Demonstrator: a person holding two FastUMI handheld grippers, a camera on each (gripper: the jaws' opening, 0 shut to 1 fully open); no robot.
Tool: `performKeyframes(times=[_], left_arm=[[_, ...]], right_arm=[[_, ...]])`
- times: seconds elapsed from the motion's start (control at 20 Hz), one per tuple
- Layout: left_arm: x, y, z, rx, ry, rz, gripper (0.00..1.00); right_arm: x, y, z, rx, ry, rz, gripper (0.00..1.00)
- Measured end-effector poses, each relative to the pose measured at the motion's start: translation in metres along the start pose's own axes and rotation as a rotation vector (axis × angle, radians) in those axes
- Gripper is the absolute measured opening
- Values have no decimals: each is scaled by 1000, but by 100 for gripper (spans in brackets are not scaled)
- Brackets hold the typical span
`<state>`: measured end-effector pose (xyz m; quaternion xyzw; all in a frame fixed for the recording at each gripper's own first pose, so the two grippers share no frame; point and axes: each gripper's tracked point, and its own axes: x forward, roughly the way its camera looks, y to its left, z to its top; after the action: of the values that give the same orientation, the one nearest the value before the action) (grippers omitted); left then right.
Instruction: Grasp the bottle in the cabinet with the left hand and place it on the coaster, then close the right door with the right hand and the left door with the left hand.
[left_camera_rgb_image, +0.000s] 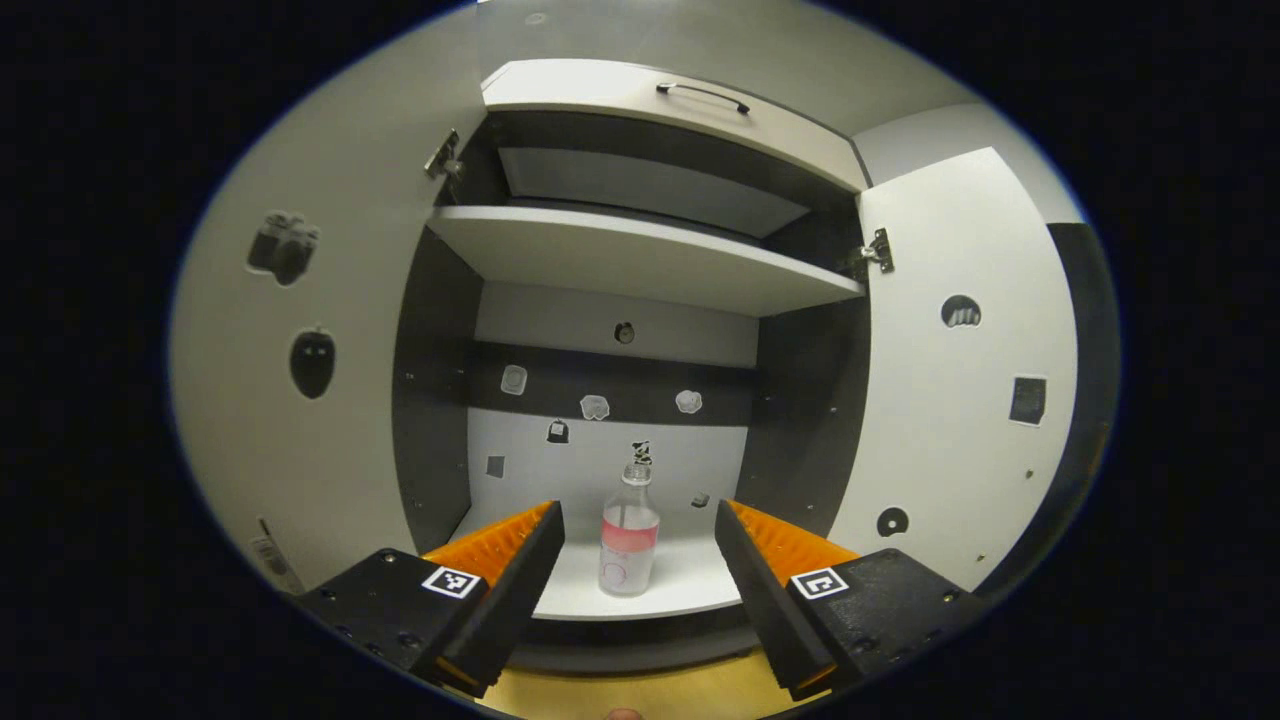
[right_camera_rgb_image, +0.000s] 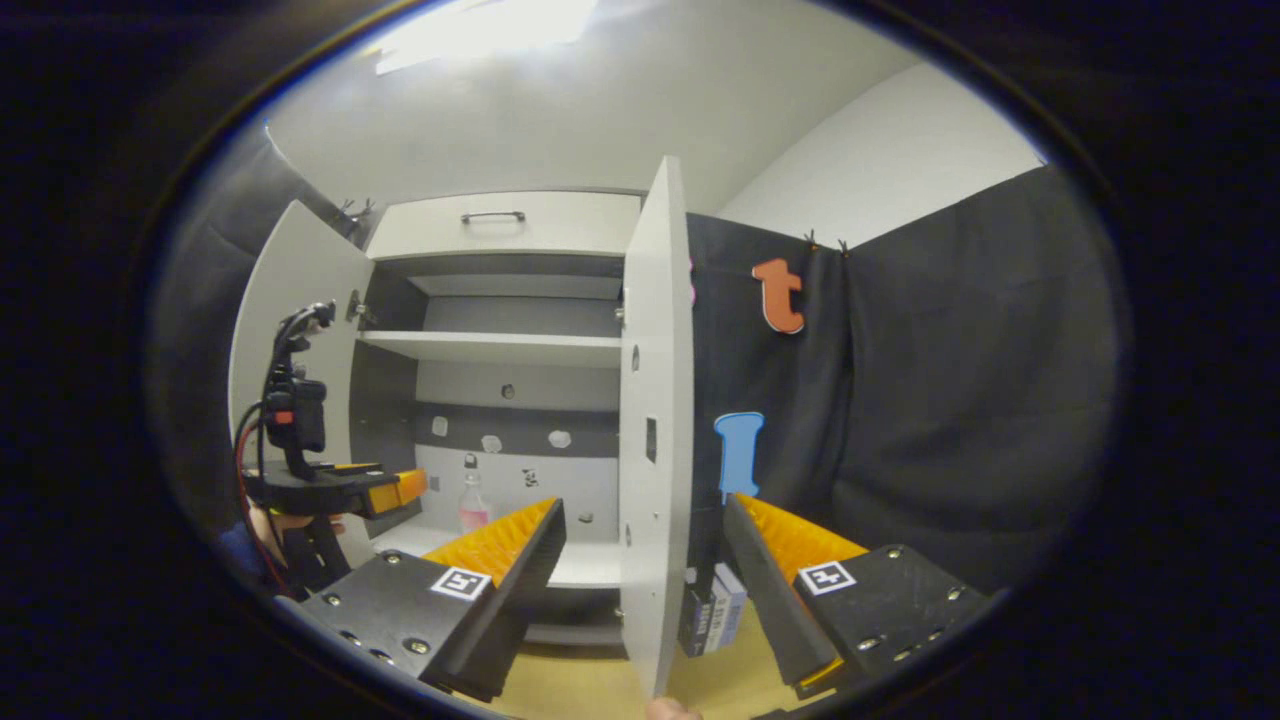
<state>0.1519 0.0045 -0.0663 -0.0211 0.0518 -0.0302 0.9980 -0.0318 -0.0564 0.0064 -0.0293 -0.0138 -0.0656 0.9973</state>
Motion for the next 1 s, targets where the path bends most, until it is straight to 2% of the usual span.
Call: performKeyframes(times=[0.05,0.2,0.5,0.8,0.85,0.9,1.0], left_arm=[[16,1,-7,5,11,3,97],[62,0,-32,2,61,0,97],[132,15,-77,21,134,36,97],[161,18,-102,25,182,47,98],[163,20,-103,34,182,54,85],[165,19,-102,40,180,48,81],[160,16,-103,31,189,31,80]], right_arm=[[-2,-8,0,-7,1,-23,93],[-8,-28,0,-18,3,-84,96],[-17,-62,3,-74,3,-207,93],[-17,-72,-3,-85,32,-238,96],[-17,-71,-5,-88,34,-238,94],[-17,-71,-6,-92,35,-237,96],[-16,-69,-5,-91,31,-231,94]])
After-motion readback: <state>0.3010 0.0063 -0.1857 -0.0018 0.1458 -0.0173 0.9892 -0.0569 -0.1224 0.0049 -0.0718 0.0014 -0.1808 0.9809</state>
